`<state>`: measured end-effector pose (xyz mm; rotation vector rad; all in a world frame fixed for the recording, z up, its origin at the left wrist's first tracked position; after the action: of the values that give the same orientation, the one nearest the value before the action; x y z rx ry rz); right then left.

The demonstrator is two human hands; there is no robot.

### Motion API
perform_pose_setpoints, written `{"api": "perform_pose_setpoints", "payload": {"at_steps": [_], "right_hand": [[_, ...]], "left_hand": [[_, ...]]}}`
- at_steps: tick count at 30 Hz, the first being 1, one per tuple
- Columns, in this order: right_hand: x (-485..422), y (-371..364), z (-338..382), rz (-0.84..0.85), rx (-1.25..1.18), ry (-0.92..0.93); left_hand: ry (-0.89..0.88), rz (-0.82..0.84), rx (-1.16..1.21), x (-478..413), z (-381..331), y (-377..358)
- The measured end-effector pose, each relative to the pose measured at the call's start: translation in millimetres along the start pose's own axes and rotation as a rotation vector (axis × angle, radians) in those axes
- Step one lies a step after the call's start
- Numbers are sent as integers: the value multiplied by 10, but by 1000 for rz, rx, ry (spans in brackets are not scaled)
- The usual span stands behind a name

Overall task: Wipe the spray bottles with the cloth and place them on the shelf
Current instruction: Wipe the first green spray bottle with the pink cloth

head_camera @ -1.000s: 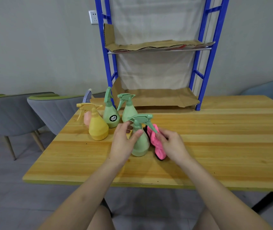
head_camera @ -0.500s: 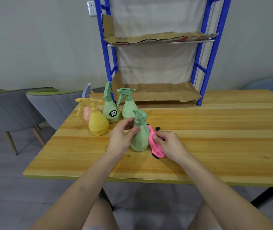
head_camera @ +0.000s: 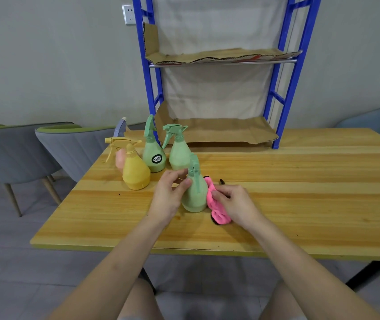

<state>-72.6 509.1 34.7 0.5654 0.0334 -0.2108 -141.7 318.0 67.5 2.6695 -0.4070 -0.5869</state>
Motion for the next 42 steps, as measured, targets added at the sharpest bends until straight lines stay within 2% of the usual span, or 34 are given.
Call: {"api": "perform_pose_setpoints", "payload": {"at_steps": [2,5,7,10,15,24,30,33,38,42], "right_hand": [[-23,21,77,3,-30,17],[-75,65,384,-19,-81,139],[-73,49,509,-14,-104,183],[-25,-3,365,-15,-95,154],[51,-5,75,-32,-37,57],[44,-14,453,-85,-106,171],[146,-38,44,-68,22,53],[127,-26,165,-66,70,85],[41,-23,476,-114,-19,174],[127,-24,273,-125,-20,130]], "left_hand": [[-2,2,-25,-2,-7,2],[-8,6,-43,16,-21,-6],[26,-4,27,66,-1,-11],[97,-9,189,183,21,-34],[115,-14,273,281,63,-87],[78,-95,181,281,76,-27],[109,-112,190,281,143,-43],[111,-105,195,292,168,-68],[108,-57,113,324,135,-109],[121,-40,106,318,176,-140]]}}
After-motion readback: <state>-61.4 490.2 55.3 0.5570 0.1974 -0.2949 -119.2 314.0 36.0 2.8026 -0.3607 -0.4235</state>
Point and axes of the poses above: each hand's wrist, its own x-axis away from the middle knuckle, its own y-axis out of the back of the hand, z = x × y, the point moved 7 cm from there along -x, towards the middle knuckle, and after that the axes turned 3 degrees about z, right-handed, at the moved point
